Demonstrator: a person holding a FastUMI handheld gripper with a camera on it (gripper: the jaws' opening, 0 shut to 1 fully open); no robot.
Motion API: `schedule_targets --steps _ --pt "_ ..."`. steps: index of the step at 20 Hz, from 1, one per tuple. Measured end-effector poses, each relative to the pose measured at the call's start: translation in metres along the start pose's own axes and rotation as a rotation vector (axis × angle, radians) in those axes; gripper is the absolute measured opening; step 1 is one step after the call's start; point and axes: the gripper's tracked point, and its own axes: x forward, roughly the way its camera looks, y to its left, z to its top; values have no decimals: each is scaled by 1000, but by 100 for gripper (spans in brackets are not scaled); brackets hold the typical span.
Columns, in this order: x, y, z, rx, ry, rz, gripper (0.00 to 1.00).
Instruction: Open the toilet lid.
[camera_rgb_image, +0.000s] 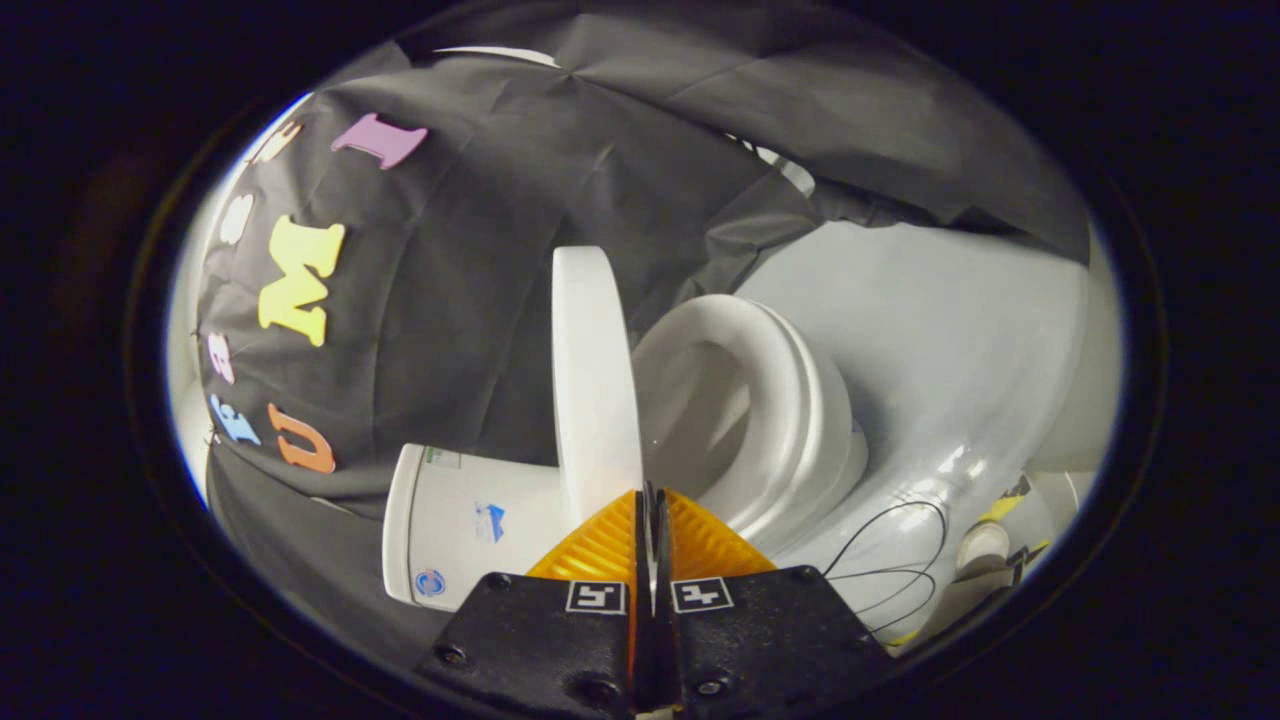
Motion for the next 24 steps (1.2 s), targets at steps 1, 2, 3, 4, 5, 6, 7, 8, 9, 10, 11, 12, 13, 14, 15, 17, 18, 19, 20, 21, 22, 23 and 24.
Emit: schedule_targets --steps 1,2,3,4,5,6,7,8,9,10,11,12,13,14,15,17,18,19,20,21,22,23,24 --pt "-1 8 -1 -22 -1 2 4" --pt "-3 14 -2 -44 -2 2 4" --pt "-4 21 -2 -65 -3 2 4" --pt "-3 27 -2 -82 -4 2 4" --pt "-4 32 -4 -96 -6 1 4" --pt "-6 36 -6 -104 -8 2 4" --pt "-6 43 -7 -119 -9 6 4" --pt "-8 50 -9 -131 -11 10 4" --pt "-9 57 -10 -145 -13 13 4" --pt "-10 61 -10 -160 -15 11 4" --pt "-10 66 -10 -177 -16 6 4" --pt "-12 71 -12 -194 -17 1 4" --pt "-11 76 -14 -204 -18 -1 4" --pt "-12 79 -14 -213 -19 -2 4" --pt "-13 81 -15 -218 -20 -1 4" --pt "-14 88 -17 -232 -21 3 4" --pt "-16 92 -20 -244 -22 4 4" --pt "-16 97 -22 -258 -23 4 4" --pt "-15 103 -24 -272 -22 5 4" --pt "-15 109 -25 -283 -22 8 4" --pt "-14 114 -27 -295 -20 11 5" --pt "-14 121 -29 -304 -20 15 5" --pt "-15 125 -32 -317 -18 19 5"
